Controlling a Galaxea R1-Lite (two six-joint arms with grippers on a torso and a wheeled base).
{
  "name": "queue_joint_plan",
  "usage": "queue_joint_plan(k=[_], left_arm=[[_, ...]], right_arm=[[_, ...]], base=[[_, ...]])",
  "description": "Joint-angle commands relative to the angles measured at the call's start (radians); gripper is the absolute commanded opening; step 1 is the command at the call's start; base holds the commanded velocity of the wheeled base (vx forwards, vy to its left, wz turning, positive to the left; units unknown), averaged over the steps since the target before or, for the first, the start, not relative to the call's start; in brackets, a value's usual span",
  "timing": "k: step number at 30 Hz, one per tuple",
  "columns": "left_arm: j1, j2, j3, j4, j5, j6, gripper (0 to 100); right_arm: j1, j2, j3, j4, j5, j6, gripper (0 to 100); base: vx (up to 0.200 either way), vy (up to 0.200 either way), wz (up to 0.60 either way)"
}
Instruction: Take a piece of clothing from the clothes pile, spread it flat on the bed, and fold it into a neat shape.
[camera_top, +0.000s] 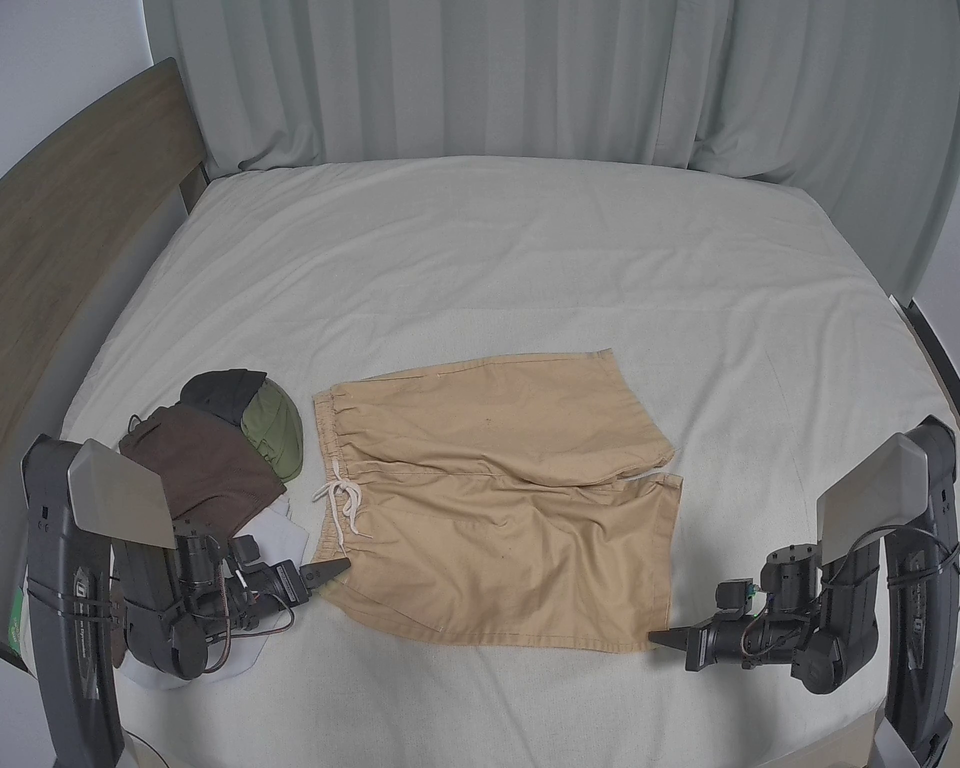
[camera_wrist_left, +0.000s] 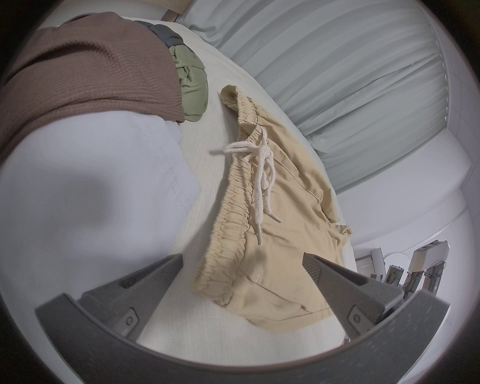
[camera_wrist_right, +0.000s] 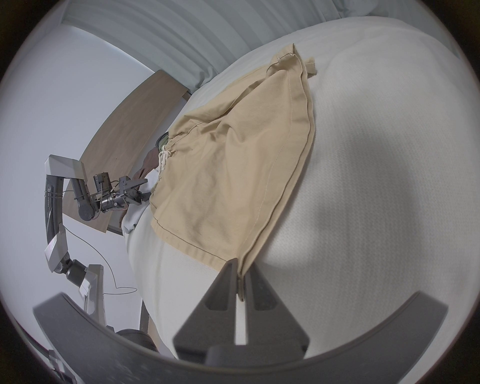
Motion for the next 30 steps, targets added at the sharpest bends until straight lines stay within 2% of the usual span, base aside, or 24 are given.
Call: queue_joint_plan(k=[1, 8, 9, 22, 30], left_arm=[[-0.005, 0.012, -0.015, 0.001, 0.013, -0.004, 100], [-0.006, 0.013, -0.014, 0.001, 0.023, -0.004, 100], [-0.006, 0.015, -0.014, 0.001, 0.023, -0.003, 0], [-0.013, 0.013, -0.008, 0.001, 0.021, -0.003, 0], [-0.014, -0.014, 0.08, 0.0, 0.01, 0.012, 0]], right_arm=[[0.001, -0.001, 0.001, 0.0, 0.001, 0.0, 0], [0.002, 0.001, 0.001, 0.0, 0.001, 0.0, 0], [0.002, 0.001, 0.002, 0.0, 0.001, 0.0, 0], [0.001, 0.001, 0.008, 0.0, 0.001, 0.0, 0], [-0.002, -0.016, 0.076, 0.0, 0.008, -0.016, 0]], base=[[0.0, 0.0, 0.0], [0.0, 0.0, 0.0], [0.0, 0.0, 0.0], [0.0, 0.0, 0.0], [0.0, 0.0, 0.0]])
